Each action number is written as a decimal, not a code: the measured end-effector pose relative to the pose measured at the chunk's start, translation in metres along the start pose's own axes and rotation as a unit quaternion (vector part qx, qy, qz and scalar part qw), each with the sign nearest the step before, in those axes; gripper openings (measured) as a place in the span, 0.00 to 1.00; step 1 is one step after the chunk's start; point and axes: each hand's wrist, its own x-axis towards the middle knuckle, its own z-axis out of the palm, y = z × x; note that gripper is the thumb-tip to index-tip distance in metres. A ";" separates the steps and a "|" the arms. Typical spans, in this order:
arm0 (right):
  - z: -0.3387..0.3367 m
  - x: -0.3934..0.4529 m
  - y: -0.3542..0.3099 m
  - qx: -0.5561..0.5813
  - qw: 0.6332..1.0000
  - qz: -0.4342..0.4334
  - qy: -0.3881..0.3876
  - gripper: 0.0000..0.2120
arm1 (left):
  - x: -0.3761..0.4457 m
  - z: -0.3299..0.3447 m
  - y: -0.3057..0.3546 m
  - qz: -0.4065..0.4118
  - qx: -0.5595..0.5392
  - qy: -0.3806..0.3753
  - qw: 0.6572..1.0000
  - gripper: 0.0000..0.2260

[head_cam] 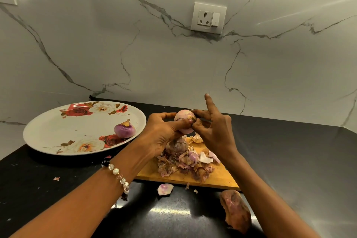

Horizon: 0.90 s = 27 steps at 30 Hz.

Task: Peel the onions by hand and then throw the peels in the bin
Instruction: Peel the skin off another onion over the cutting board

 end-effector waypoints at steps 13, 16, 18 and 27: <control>-0.014 0.006 0.007 0.070 0.996 -0.034 -0.044 0.31 | 0.005 -0.007 0.006 -0.035 -0.087 -0.002 0.996 0.19; -0.016 0.008 0.008 0.027 0.997 -0.076 -0.023 0.31 | 0.005 -0.006 0.005 -0.036 -0.079 0.001 0.996 0.21; -0.015 0.008 0.008 0.005 0.996 -0.082 -0.027 0.33 | 0.004 -0.005 0.005 -0.035 -0.073 -0.001 0.997 0.24; -0.014 0.008 0.008 -0.032 0.994 -0.067 -0.086 0.43 | -0.001 -0.002 0.005 -0.010 -0.003 0.012 1.000 0.31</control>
